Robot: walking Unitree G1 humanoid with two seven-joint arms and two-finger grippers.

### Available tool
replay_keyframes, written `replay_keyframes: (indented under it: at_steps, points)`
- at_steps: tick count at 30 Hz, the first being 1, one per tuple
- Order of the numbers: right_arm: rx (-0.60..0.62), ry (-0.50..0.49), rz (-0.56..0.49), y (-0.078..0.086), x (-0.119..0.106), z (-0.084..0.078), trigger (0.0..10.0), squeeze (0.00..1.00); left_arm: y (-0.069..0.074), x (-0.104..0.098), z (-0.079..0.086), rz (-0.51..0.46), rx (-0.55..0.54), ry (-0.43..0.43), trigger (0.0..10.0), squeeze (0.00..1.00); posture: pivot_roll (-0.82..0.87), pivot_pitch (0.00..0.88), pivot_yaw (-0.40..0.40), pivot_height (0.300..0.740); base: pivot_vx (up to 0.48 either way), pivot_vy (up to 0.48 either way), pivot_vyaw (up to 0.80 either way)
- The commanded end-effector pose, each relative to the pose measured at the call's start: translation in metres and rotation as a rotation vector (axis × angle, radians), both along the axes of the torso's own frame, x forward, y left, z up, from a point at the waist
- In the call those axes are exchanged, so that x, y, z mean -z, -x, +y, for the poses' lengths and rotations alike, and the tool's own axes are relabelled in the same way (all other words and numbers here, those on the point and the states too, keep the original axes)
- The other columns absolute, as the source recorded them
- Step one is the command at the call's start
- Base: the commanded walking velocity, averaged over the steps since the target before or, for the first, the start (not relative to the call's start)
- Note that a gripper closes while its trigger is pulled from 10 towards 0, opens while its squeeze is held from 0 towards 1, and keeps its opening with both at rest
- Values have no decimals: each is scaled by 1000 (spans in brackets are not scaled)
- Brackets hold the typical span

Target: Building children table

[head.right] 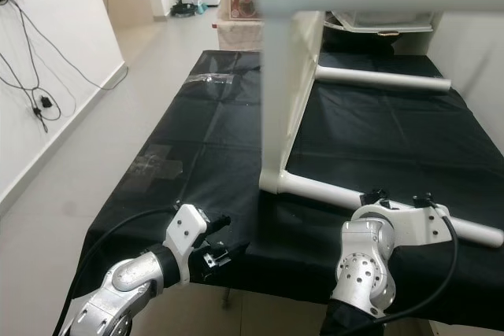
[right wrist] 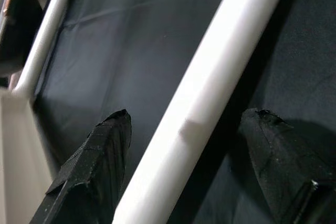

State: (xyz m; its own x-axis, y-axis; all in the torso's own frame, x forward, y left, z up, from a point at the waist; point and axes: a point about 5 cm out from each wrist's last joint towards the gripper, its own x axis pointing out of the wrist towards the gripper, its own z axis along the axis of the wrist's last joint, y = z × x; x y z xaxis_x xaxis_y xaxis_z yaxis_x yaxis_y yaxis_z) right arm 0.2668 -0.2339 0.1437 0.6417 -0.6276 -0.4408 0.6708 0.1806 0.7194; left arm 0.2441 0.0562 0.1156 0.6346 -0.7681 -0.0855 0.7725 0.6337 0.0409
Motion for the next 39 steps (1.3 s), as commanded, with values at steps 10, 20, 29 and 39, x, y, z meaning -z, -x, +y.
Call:
replay_keyframes:
  at_steps: [10, 20, 29, 39]
  points:
    - [-348, 626, 12, 9, -17, 60, 10000, 0, -6, 3, 4, 22, -48, 2, 10000, 0, 195, 0, -2, 740, 0, 0, 0]
    - [-377, 718, 1, 11, -20, 62, 10000, 0, -7, 3, 4, 25, -60, 6, 10000, 0, 195, 0, -2, 740, 0, 0, 0]
    - [-377, 718, 1, 11, -20, 62, 10000, 0, -7, 3, 4, 25, -60, 6, 10000, 0, 195, 0, -2, 740, 0, 0, 0]
    - [-377, 718, 1, 11, -20, 62, 10000, 0, -7, 3, 4, 25, -60, 6, 10000, 0, 195, 0, -2, 740, 0, 0, 0]
